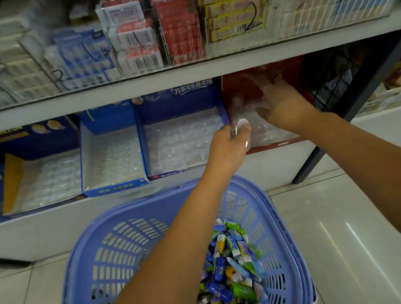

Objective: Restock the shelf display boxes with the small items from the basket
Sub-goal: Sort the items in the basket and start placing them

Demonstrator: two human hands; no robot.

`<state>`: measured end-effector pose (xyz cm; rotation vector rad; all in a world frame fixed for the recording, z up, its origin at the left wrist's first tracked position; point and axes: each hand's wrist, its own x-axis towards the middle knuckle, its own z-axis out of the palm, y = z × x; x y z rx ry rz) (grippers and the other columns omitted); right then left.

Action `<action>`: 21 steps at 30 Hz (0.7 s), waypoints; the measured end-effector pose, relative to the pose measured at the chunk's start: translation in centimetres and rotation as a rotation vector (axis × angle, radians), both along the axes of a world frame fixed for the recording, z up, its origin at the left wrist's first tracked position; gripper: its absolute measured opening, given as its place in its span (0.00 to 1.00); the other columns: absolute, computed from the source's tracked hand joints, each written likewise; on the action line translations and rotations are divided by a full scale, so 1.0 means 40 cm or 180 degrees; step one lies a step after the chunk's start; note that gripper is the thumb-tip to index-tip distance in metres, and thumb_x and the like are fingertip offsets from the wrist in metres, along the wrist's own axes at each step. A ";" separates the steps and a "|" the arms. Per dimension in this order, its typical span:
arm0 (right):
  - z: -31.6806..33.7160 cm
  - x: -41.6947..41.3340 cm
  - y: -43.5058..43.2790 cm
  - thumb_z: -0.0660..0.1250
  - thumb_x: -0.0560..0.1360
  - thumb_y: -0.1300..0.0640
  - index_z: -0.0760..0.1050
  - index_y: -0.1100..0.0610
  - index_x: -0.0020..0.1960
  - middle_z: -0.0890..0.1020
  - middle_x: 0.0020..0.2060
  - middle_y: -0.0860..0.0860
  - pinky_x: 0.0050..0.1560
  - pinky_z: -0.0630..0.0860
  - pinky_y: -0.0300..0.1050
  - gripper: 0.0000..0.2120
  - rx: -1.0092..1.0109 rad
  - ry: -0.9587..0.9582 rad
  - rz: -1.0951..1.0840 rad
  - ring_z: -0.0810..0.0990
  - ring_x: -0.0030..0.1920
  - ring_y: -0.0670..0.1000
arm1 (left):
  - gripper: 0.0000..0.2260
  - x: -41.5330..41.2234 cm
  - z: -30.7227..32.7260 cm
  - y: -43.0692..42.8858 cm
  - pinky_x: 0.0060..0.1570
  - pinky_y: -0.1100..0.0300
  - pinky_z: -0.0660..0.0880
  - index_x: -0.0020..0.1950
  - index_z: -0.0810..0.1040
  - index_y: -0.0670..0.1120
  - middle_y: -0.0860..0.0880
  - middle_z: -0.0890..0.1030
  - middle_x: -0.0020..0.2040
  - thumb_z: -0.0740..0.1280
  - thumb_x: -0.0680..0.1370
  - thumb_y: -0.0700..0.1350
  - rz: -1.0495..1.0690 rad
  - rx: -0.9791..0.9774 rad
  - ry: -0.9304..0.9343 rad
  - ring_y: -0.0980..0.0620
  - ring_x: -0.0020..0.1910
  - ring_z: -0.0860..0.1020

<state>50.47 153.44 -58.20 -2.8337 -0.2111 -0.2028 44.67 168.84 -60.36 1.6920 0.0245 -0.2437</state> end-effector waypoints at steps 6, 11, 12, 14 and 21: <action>0.090 -0.138 0.001 0.75 0.68 0.59 0.71 0.46 0.66 0.73 0.60 0.46 0.54 0.77 0.42 0.29 0.1165 0.0738 0.1035 0.77 0.54 0.48 | 0.16 0.030 0.060 0.035 0.49 0.53 0.75 0.67 0.69 0.39 0.36 0.78 0.57 0.54 0.83 0.45 0.0190 -0.2011 0.1403 0.43 0.49 0.79; 0.091 -0.168 0.013 0.75 0.68 0.57 0.76 0.43 0.59 0.76 0.60 0.43 0.56 0.77 0.45 0.22 0.1612 0.0468 0.0965 0.76 0.57 0.45 | 0.19 0.005 0.079 0.035 0.61 0.49 0.71 0.64 0.72 0.40 0.36 0.77 0.58 0.49 0.84 0.49 -0.0392 -0.2185 0.1644 0.42 0.56 0.76; 0.091 -0.168 0.015 0.75 0.68 0.57 0.77 0.43 0.57 0.77 0.58 0.41 0.55 0.76 0.42 0.20 0.1655 0.0452 0.0967 0.76 0.56 0.43 | 0.18 0.002 0.078 0.032 0.60 0.49 0.71 0.59 0.74 0.41 0.37 0.77 0.56 0.49 0.84 0.49 -0.0464 -0.2186 0.1646 0.43 0.53 0.77; 0.091 -0.167 0.018 0.76 0.67 0.56 0.79 0.45 0.54 0.80 0.52 0.39 0.54 0.74 0.36 0.17 0.1741 0.0499 0.0976 0.77 0.54 0.40 | 0.17 0.002 0.078 0.027 0.57 0.50 0.73 0.53 0.75 0.42 0.38 0.78 0.51 0.50 0.84 0.49 -0.0521 -0.2187 0.1637 0.43 0.49 0.78; 0.070 -0.099 -0.029 0.73 0.71 0.57 0.77 0.55 0.50 0.80 0.40 0.47 0.38 0.75 0.25 0.10 0.2528 0.0106 0.0130 0.80 0.38 0.37 | 0.16 0.012 0.055 -0.026 0.49 0.58 0.79 0.55 0.77 0.40 0.39 0.83 0.46 0.54 0.84 0.48 0.0075 -0.1827 0.0874 0.48 0.45 0.82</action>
